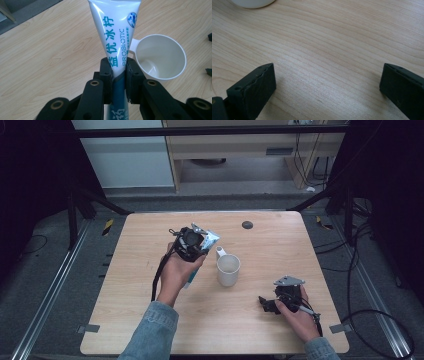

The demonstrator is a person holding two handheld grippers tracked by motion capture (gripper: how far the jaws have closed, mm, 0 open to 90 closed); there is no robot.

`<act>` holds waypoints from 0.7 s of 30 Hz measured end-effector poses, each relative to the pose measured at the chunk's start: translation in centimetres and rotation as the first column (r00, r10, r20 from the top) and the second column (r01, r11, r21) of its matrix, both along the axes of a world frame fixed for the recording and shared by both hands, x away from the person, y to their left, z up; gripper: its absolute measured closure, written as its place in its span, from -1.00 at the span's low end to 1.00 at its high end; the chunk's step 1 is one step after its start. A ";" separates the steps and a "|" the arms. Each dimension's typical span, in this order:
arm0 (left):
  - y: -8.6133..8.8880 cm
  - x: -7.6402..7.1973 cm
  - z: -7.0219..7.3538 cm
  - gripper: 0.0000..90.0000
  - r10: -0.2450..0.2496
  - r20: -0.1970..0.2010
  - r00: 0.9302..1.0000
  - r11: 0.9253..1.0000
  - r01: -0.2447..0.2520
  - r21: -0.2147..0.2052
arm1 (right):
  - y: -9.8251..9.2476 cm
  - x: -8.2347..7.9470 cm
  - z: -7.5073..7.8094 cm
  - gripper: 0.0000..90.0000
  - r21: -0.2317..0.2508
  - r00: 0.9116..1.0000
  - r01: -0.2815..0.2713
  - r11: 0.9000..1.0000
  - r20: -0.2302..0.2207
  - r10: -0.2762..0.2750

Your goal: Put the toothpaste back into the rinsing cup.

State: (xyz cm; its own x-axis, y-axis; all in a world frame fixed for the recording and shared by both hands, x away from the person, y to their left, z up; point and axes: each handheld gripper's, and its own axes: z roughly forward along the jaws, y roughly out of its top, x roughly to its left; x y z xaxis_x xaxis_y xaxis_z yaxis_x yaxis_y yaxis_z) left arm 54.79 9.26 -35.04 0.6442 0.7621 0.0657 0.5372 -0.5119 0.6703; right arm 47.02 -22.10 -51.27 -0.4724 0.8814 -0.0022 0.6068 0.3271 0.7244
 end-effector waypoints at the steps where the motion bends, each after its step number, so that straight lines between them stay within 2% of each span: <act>1: -0.1 0.0 0.1 0.73 0.000 0.005 1.000 1.000 0.000 0.000 | 0.0 0.0 0.0 -0.98 -0.002 1.000 -0.002 1.000 0.001 0.002; 17: -2.1 -0.5 2.1 0.73 -0.024 0.059 0.998 1.000 0.025 -0.015 | 0.0 0.0 0.0 -0.98 0.002 1.000 -0.002 1.000 -0.001 0.002; 21: -2.8 -0.8 2.8 0.73 -0.035 0.089 0.995 0.999 0.037 -0.021 | 0.0 0.0 0.0 -0.98 0.001 1.000 -0.001 1.000 -0.001 0.001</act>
